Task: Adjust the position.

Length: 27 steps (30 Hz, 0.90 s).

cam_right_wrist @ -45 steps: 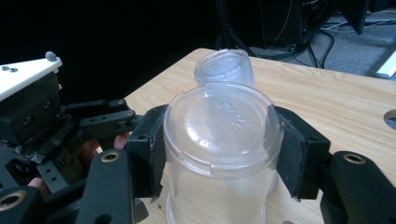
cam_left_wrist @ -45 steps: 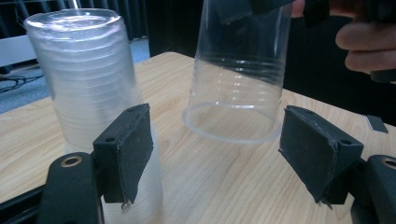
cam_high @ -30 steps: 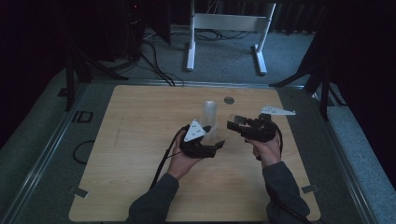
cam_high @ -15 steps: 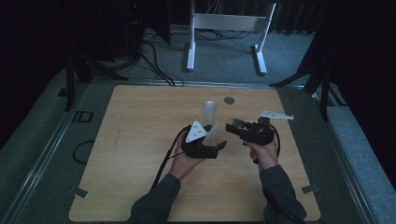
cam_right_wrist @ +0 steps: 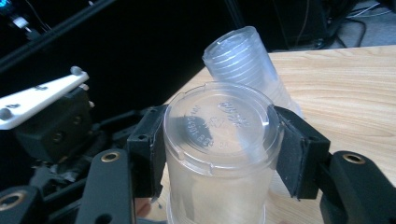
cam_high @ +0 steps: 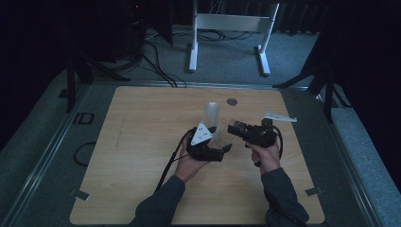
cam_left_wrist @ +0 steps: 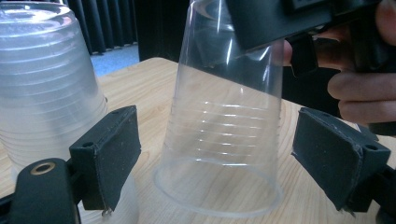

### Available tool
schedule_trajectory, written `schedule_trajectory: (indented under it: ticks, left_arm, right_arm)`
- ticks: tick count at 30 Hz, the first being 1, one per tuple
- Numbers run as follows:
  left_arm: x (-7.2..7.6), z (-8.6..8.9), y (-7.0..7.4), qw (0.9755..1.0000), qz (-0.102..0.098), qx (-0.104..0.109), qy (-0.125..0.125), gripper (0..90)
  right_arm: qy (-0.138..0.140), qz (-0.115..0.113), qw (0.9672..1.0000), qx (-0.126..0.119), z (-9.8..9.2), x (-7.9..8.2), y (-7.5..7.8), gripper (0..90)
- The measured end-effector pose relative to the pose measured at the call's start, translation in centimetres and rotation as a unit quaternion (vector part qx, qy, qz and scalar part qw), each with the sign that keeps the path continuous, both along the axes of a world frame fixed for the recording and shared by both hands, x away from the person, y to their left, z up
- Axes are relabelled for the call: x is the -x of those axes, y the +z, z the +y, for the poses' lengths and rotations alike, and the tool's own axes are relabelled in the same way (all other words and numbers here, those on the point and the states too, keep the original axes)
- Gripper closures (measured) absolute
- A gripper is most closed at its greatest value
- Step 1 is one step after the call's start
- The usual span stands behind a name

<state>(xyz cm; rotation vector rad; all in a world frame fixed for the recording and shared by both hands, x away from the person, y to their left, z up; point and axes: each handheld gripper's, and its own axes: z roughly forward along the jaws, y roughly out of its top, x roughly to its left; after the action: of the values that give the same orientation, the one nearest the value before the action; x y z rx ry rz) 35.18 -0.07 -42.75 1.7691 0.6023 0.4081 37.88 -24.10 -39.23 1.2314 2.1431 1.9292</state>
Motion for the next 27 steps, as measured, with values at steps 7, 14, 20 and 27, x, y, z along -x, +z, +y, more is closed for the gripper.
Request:
schedule_trajectory:
  ticks: [7, 14, 20, 27]
  left_arm:
    - [-0.04, -0.35, -0.19, 1.0, -0.003, 0.004, -0.004, 15.2]
    - [-0.06, -0.74, -0.39, 1.0, -0.006, 0.006, -0.002, 15.3]
    - [-0.07, -0.92, -0.65, 0.9999, -0.007, 0.01, -0.001, 15.7]
    - [-0.02, -0.9, -0.74, 0.9998, -0.008, 0.02, -0.002, 15.8]
  right_arm:
    - [0.004, 0.01, 0.9998, -0.018, -0.04, -0.16, -0.19, 41.7]
    - [0.007, 0.014, 0.9994, -0.032, -0.16, -0.22, -0.28, 41.7]
    - [0.013, 0.023, 0.9986, -0.046, -0.2, -0.35, -0.53, 41.8]
    - [0.015, 0.026, 0.9981, -0.054, -0.28, -0.43, -0.6, 42.0]
